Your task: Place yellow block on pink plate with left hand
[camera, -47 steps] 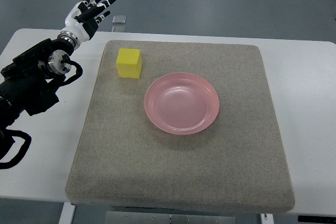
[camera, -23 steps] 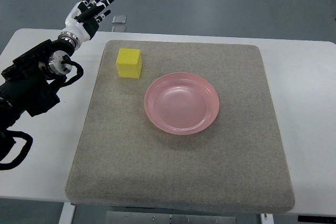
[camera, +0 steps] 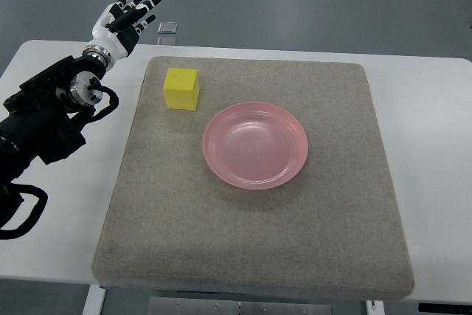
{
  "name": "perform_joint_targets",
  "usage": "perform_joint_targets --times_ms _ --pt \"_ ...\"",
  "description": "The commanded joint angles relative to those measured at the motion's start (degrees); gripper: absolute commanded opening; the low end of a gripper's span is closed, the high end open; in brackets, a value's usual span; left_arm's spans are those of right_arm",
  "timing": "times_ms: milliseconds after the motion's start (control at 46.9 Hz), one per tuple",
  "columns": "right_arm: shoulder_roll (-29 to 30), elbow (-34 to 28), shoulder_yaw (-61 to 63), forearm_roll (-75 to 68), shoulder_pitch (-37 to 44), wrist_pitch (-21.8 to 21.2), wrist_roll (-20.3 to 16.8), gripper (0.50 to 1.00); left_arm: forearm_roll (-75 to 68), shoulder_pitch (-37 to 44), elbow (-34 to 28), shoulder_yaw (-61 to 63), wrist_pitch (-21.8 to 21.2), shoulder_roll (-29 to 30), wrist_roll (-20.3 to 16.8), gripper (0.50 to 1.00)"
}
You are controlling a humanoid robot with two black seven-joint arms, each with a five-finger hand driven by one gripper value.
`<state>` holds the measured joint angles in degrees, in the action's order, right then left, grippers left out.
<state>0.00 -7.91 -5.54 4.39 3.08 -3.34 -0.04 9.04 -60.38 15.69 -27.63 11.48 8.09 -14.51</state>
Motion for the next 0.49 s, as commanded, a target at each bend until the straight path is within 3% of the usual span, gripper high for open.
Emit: perform_joint_targets --times_ms 0,469 --pt "0.0 0.0 0.0 0.0 0.0 0.0 -0.04 0.924 -0.25 0.53 0.13 0.3 -0.14 0.0 0.01 0.99" --pt "0.0 0.0 0.0 0.0 0.0 0.0 -0.04 0.924 -5.96 -2.11 3.29 9.34 -0.32 1.14 0.53 0.988"
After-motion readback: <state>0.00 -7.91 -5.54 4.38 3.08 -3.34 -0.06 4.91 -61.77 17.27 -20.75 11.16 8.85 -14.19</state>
